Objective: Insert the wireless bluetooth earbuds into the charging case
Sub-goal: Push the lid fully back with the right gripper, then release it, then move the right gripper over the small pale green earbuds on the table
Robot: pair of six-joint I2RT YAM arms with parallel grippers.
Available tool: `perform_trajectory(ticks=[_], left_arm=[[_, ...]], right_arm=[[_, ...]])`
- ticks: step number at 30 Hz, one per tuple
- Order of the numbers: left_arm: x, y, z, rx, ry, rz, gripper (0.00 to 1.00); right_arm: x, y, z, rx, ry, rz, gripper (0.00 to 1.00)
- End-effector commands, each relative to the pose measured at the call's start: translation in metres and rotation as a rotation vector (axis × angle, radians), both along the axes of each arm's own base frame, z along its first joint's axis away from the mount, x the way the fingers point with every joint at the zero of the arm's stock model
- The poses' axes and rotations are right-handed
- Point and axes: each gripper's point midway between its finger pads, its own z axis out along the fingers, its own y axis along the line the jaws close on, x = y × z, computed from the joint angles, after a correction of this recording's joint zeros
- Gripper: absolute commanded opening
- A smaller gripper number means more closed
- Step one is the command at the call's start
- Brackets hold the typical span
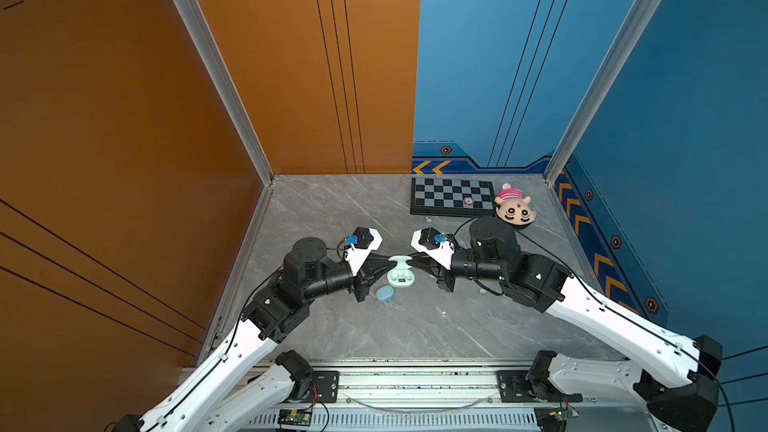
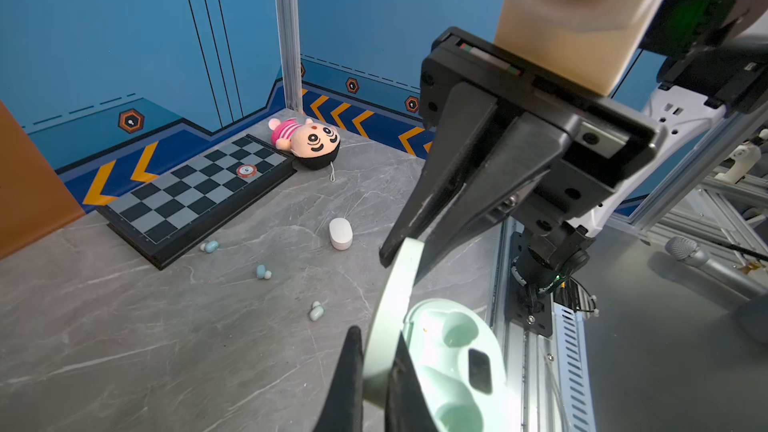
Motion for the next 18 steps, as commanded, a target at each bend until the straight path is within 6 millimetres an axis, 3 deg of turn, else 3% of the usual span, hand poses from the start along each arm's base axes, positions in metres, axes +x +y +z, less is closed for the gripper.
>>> perform_trajectory(ticks=[1,4,8,13,15,18], left_arm=[[0.004,0.003,0.01,-0.023,0.01,0.04,0.0],[0.009,0.006,0.007,-0.037,0.045,0.084,0.0],[0.019,0.015,-0.002,-0.064,0.09,0.174,0.0],[0.029,0.028,-0.006,-0.126,0.112,0.276,0.0],[0.029,0.031,-0.009,-0.136,0.119,0.285,0.0],[0.024,0.033,-0.014,-0.145,0.111,0.276,0.0]], right_arm=[[-0.004,0.006,0.004,0.03,0.02,0.012,0.07],[-0.001,0.005,0.01,0.061,0.023,-0.017,0.24],[0.014,-0.004,0.03,0.159,0.043,-0.134,0.4],[0.04,-0.027,0.05,0.319,0.202,-0.325,0.43],[0.047,-0.035,0.047,0.344,0.295,-0.372,0.42],[0.047,-0.042,0.025,0.252,0.372,-0.375,0.47]])
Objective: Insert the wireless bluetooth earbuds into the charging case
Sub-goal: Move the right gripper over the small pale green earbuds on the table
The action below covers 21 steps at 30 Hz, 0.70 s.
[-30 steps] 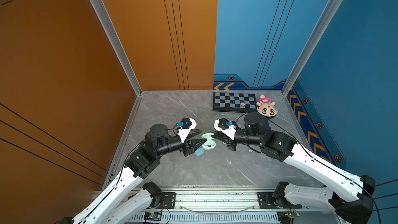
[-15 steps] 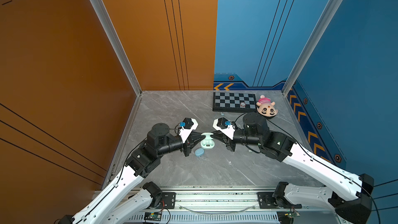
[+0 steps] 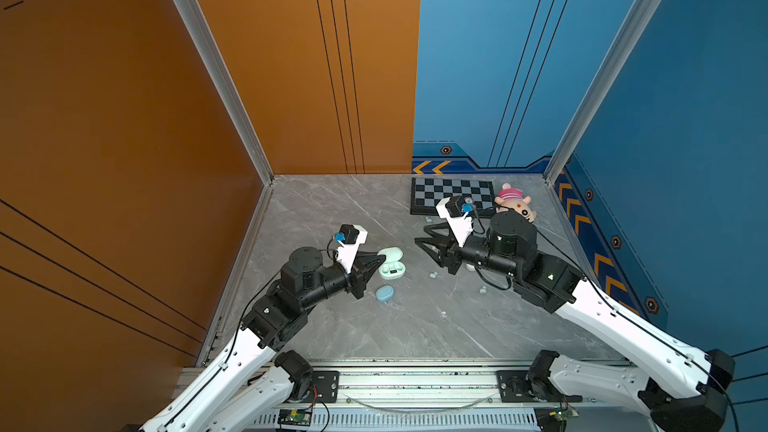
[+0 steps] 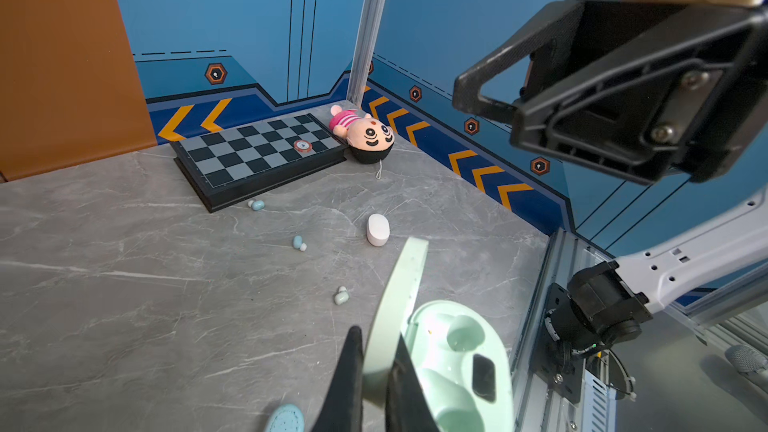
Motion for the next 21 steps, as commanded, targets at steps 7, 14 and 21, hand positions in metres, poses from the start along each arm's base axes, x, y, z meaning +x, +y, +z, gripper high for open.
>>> perform_trajectory(ticks=[7,14,21], left_arm=[[-0.017,0.009,0.01,-0.033,-0.121,-0.029,0.0],[-0.028,0.006,0.002,-0.039,-0.127,-0.08,0.0],[-0.028,0.003,-0.019,-0.03,-0.101,-0.078,0.0]], right_arm=[[0.005,-0.026,-0.095,-0.385,0.294,0.005,0.5],[0.021,-0.03,-0.183,-0.705,0.44,0.054,0.48],[0.035,-0.025,-0.243,-0.869,0.486,0.124,0.45]])
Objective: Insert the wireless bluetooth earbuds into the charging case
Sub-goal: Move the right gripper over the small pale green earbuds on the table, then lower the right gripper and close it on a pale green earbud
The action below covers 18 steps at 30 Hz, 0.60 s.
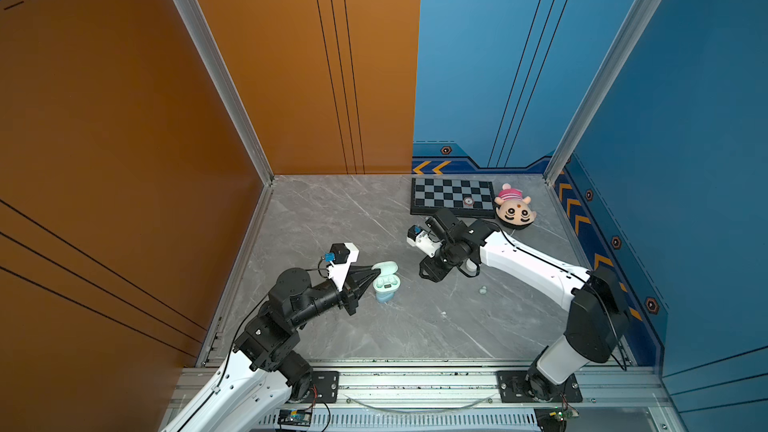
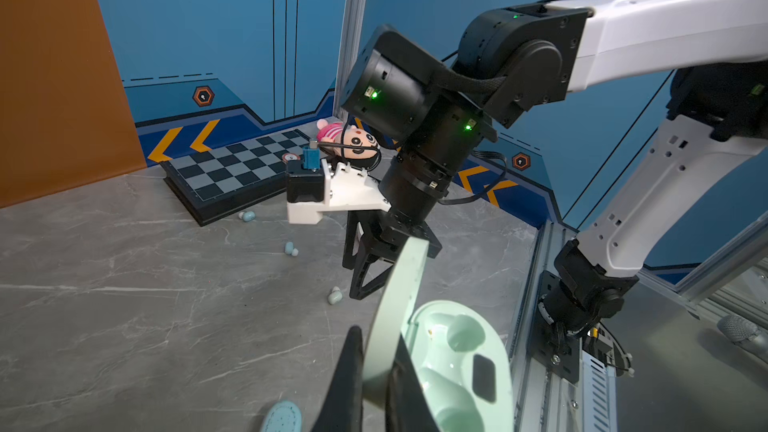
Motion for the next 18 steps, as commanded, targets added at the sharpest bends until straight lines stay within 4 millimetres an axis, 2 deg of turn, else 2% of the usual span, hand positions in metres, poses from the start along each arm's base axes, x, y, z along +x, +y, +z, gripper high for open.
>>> perform_trajectory(ticks=[1,4,10,18], left_arm=[[-0.003,-0.003,-0.002,-0.024,-0.02,-0.012,0.0],[-0.002,-0.003,-0.01,-0.041,0.0,0.0,0.0],[-0.003,-0.002,-0.017,-0.048,0.012,0.015,0.0],[-0.004,0.0,-0.017,-0.056,0.007,0.022,0.0]], right_arm=[[0.005,-0.007,-0.009,-0.084,-0.01,0.072,0.45],[0.018,-0.013,-0.022,-0.108,0.011,0.059,0.43],[0.024,-0.011,-0.046,-0.154,0.041,0.086,0.41],[0.034,-0.012,-0.069,-0.217,0.053,0.099,0.48]])
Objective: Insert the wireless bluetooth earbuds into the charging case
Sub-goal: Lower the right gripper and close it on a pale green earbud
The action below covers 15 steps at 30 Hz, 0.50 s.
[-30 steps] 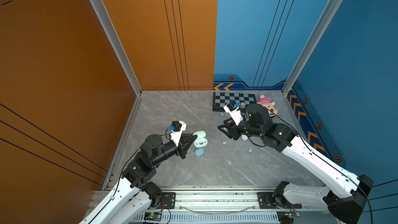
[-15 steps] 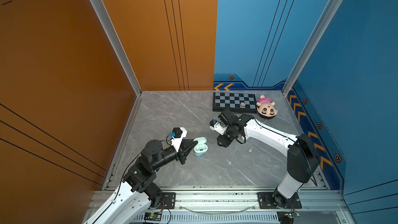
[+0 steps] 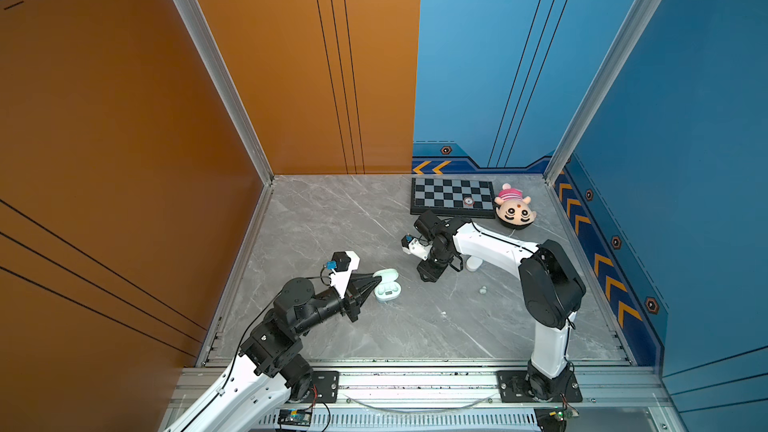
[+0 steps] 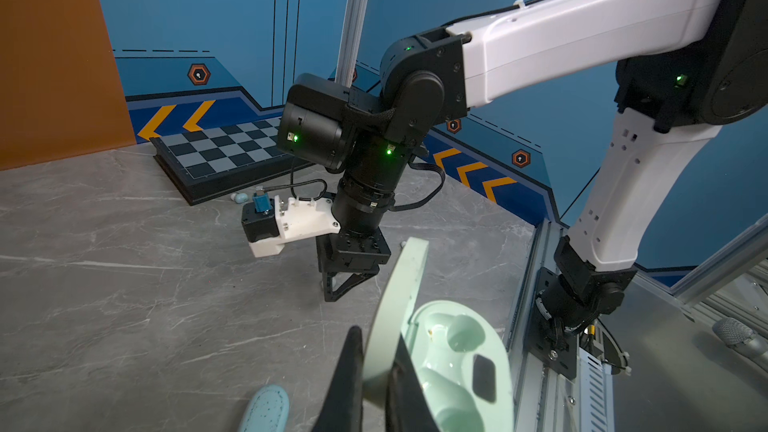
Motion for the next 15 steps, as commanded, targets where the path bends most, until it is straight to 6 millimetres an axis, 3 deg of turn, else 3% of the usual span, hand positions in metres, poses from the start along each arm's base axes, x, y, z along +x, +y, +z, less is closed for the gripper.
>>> perform_trajectory(ticks=[1,15], left_arm=[[0.001,0.0,0.004,-0.021,-0.019,0.011,0.0],[0.002,0.0,0.006,-0.019,-0.025,0.014,0.0]], right_arm=[[0.008,-0.003,-0.002,-0.046,-0.018,0.018,0.48],[0.01,-0.01,-0.024,-0.075,0.031,-0.003,0.49]])
